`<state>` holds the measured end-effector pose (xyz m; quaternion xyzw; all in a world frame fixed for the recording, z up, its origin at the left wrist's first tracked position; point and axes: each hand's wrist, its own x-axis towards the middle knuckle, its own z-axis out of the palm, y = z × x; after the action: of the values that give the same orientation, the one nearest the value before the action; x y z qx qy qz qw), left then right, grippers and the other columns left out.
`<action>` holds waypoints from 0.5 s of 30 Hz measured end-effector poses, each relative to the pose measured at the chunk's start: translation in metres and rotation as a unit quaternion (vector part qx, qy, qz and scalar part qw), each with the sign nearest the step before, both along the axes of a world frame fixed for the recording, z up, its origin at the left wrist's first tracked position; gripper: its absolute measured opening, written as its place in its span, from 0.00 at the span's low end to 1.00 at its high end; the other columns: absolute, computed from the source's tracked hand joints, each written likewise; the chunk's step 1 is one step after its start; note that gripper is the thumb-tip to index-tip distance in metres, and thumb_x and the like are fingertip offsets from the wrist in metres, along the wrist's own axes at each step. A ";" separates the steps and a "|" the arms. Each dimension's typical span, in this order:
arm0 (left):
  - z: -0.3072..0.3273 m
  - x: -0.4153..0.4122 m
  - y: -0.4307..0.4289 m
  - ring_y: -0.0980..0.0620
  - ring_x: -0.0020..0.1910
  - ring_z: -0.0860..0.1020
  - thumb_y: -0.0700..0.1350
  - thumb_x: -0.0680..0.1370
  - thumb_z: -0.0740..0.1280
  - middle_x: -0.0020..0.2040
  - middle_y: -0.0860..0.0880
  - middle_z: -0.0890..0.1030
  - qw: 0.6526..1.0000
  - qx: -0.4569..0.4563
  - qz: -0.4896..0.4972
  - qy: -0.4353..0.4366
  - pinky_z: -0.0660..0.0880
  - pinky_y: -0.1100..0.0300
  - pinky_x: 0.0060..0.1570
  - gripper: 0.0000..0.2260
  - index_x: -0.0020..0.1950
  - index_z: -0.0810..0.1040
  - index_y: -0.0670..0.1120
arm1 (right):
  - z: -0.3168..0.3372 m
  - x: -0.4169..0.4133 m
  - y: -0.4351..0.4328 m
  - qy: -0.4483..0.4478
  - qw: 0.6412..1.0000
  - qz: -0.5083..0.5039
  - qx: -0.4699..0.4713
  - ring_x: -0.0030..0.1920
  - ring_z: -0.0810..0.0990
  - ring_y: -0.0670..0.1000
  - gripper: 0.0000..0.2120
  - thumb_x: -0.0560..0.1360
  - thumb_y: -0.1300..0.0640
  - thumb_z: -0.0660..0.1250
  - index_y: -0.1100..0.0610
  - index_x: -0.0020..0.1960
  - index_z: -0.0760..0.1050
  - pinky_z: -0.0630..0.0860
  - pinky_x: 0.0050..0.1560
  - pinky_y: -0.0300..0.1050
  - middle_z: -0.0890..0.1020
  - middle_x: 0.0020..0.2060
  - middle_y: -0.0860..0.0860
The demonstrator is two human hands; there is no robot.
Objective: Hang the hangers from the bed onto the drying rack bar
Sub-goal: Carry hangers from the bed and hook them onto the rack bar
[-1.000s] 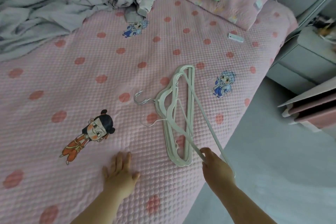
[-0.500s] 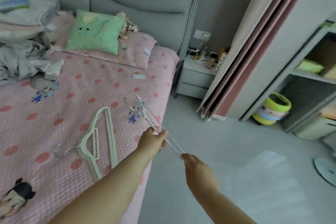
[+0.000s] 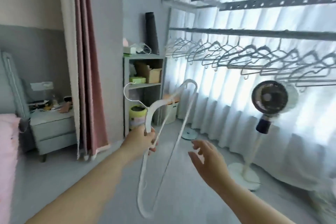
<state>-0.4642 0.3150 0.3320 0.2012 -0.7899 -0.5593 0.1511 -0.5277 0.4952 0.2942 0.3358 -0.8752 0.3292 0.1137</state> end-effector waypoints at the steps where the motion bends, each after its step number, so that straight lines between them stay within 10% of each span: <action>1: 0.010 -0.007 0.028 0.53 0.28 0.75 0.39 0.80 0.56 0.34 0.48 0.76 0.999 -0.024 -0.038 -0.002 0.71 0.65 0.26 0.09 0.41 0.68 0.47 | 0.012 -0.009 0.031 0.013 0.999 -0.034 -0.016 0.53 0.73 0.42 0.20 0.75 0.47 0.60 0.55 0.63 0.70 0.61 0.50 0.30 0.75 0.53 0.46; 5: 0.045 -0.025 0.130 0.53 0.30 0.74 0.43 0.81 0.55 0.34 0.48 0.76 0.978 -0.130 -0.164 0.010 0.69 0.66 0.27 0.09 0.42 0.69 0.44 | 0.059 -0.024 0.141 0.072 0.982 -0.168 -0.055 0.67 0.66 0.53 0.19 0.76 0.56 0.62 0.57 0.66 0.67 0.62 0.65 0.43 0.69 0.65 0.52; 10: 0.069 -0.054 0.223 0.56 0.38 0.78 0.47 0.80 0.56 0.33 0.55 0.76 0.918 -0.302 -0.251 0.049 0.66 0.66 0.33 0.12 0.37 0.67 0.53 | 0.089 -0.034 0.241 0.228 0.924 -0.307 0.026 0.58 0.67 0.53 0.19 0.69 0.46 0.56 0.53 0.56 0.71 0.63 0.59 0.47 0.81 0.53 0.54; 15: 0.086 -0.094 0.295 0.64 0.22 0.74 0.44 0.80 0.59 0.32 0.52 0.75 0.900 -0.275 -0.328 0.085 0.65 0.74 0.21 0.10 0.37 0.70 0.51 | 0.095 -0.042 0.322 0.136 0.930 -0.338 0.049 0.61 0.73 0.50 0.16 0.79 0.49 0.52 0.52 0.60 0.73 0.59 0.63 0.42 0.79 0.56 0.46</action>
<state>-0.5579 0.6104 0.4177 -0.1671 -0.9178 -0.3523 0.0747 -0.5693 0.8169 0.3896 0.0672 -0.9280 0.1789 0.3197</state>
